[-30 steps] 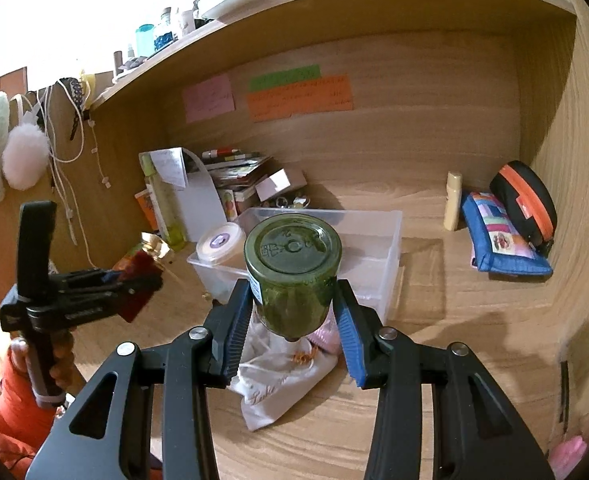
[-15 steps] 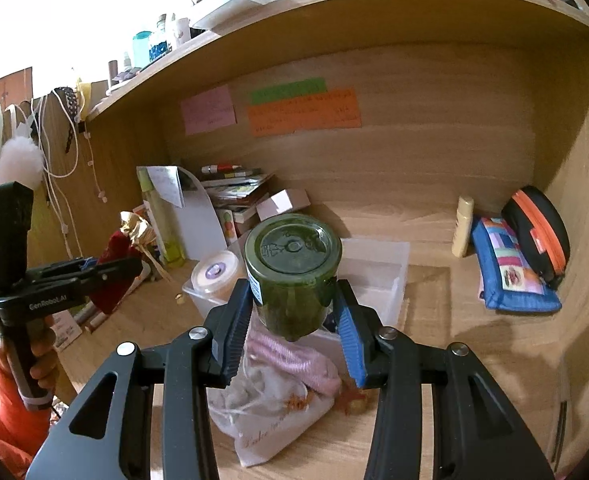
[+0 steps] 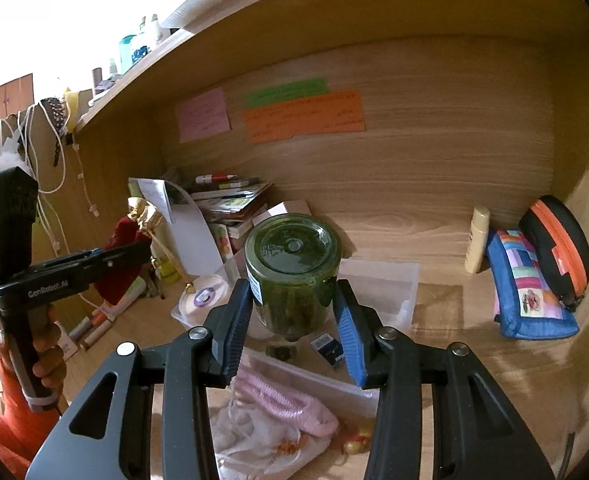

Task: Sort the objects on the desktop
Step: 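Carry red pouch with left tool while right tool carries green jar to bin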

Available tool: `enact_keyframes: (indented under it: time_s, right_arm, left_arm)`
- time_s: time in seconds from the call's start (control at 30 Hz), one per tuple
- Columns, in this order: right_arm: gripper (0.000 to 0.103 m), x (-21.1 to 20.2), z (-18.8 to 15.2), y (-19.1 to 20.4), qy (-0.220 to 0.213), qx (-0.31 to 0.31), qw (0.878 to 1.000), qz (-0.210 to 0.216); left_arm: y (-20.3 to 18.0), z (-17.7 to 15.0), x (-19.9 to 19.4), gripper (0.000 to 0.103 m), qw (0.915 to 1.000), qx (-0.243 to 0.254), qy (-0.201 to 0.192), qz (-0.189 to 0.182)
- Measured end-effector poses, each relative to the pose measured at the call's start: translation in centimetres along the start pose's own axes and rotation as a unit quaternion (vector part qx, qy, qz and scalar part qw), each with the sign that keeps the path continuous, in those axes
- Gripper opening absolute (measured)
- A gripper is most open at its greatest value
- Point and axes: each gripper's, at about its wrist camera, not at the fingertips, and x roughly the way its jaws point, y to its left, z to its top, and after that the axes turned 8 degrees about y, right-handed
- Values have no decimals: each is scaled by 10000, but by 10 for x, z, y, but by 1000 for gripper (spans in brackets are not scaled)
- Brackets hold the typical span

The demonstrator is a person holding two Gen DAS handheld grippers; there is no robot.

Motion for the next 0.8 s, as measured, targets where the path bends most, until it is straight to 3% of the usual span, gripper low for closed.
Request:
enact_keyframes:
  time_s: [0.8]
  right_arm:
    - [38, 64, -7, -17, 677, -34, 9973, -272]
  left_arm:
    - [-31, 0, 92, 34, 9949, 359, 913, -241]
